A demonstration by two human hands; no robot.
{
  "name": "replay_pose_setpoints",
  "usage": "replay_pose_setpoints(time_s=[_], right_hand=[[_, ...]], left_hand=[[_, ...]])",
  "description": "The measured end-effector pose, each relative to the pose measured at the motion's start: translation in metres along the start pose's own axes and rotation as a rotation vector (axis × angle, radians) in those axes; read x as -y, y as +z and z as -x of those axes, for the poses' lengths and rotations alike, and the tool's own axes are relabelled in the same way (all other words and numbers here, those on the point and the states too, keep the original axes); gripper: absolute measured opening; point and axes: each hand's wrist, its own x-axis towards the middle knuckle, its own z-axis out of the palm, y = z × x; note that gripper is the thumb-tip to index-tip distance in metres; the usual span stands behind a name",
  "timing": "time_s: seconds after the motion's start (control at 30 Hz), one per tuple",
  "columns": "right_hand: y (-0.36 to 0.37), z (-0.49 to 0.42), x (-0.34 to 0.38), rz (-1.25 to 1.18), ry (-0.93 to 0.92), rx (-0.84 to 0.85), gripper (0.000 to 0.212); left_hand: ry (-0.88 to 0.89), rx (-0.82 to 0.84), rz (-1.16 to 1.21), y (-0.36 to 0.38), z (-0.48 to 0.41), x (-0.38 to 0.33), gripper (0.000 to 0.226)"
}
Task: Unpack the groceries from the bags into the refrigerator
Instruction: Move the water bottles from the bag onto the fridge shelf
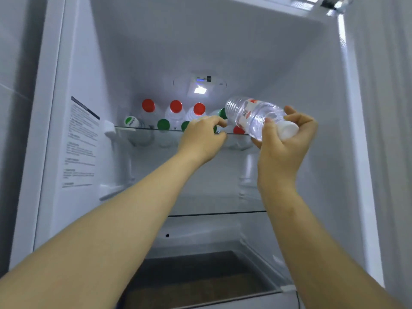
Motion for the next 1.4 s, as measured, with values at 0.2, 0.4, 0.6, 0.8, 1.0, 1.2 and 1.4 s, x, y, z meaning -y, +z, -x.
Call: replay_pose_setpoints(time_s=[0.2, 0.4, 0.6, 0.8, 1.0, 1.2, 1.4], right_hand=[[0.004, -0.031, -0.023, 0.052, -0.041, 0.005, 0.032], [0.005, -0.052, -0.049, 0.132, -0.051, 0.039, 0.033], [0.021, -0.088, -0.058, 0.238, -0.008, 0.113, 0.029], [0.037, -0.116, -0.084, 0.347, 0.064, 0.163, 0.025], [0.039, -0.133, -0.113, 0.476, 0.078, 0.178, 0.023], [0.044, -0.154, -0.125, 0.811, 0.084, 0.321, 0.016], [0.054, -0.169, -0.137, 1.071, 0.164, 0.499, 0.030]], left_hand=[[0.091, -0.113, -0.452, 0.008, -0.017, 0.021, 0.028], [0.094, -0.094, -0.497, 0.022, -0.034, 0.028, 0.029], [-0.020, -0.107, -0.479, 0.035, -0.050, 0.025, 0.034], [0.009, -0.198, -0.700, 0.045, -0.046, 0.030, 0.036], [0.016, -0.227, -0.775, 0.050, -0.044, 0.031, 0.040], [0.034, -0.263, -0.762, 0.052, -0.043, 0.032, 0.034], [0.113, -0.453, -0.876, 0.055, -0.043, 0.038, 0.039]])
